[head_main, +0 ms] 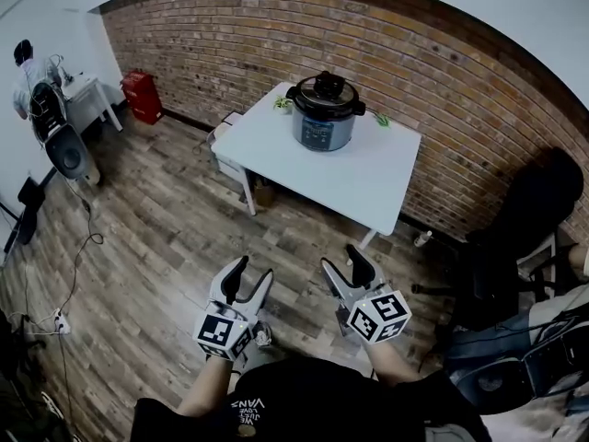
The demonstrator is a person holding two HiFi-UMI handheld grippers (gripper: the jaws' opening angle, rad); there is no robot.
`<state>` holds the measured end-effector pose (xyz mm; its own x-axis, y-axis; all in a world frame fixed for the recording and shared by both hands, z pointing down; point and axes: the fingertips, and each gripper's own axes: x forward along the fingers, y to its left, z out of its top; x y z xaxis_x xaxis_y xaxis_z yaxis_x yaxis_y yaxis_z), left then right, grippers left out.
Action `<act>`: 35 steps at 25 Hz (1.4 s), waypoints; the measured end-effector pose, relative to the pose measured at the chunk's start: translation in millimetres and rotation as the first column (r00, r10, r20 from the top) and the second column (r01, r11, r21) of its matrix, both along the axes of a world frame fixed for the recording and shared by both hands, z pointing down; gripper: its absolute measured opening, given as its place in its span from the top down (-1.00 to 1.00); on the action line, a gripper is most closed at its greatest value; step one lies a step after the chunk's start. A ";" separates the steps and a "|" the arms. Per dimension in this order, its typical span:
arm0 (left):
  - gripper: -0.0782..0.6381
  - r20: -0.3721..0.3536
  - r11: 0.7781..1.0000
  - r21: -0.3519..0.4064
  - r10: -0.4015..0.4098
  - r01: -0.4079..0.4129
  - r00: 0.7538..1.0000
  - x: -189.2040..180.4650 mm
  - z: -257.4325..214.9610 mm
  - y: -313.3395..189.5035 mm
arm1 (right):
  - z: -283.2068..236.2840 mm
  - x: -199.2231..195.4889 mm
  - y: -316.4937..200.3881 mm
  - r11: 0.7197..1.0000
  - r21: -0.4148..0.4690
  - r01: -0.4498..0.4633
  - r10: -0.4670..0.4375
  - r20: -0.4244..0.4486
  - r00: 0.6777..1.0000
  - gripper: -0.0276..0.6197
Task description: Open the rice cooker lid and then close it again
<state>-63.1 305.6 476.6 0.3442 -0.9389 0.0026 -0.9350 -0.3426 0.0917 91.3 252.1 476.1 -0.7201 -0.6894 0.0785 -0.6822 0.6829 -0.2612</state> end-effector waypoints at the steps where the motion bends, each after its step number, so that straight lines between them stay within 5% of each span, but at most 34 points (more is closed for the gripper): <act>1: 0.21 -0.005 1.000 -0.005 0.011 -0.011 1.000 -10.3 -1.1 -8.9 | -2.4 -9.1 -7.6 1.000 0.002 -0.010 0.010 -0.001 1.000 0.06; 11: 0.19 0.034 0.981 -0.058 0.186 -0.184 0.982 -86.7 -9.9 -85.3 | -10.6 -72.6 -66.9 0.986 -0.037 -0.160 0.160 0.007 0.987 0.06; 20: 0.16 0.029 0.954 -0.098 0.286 -0.282 0.958 -100.4 5.4 -139.3 | 4.3 -91.3 -102.3 0.968 -0.084 -0.238 0.239 0.001 0.971 0.06; 35: 0.16 0.018 0.977 -0.054 0.208 -0.207 0.978 -83.1 4.8 -287.5 | 0.0 -61.5 -255.7 0.977 -0.041 -0.211 0.212 0.010 0.977 0.06</act>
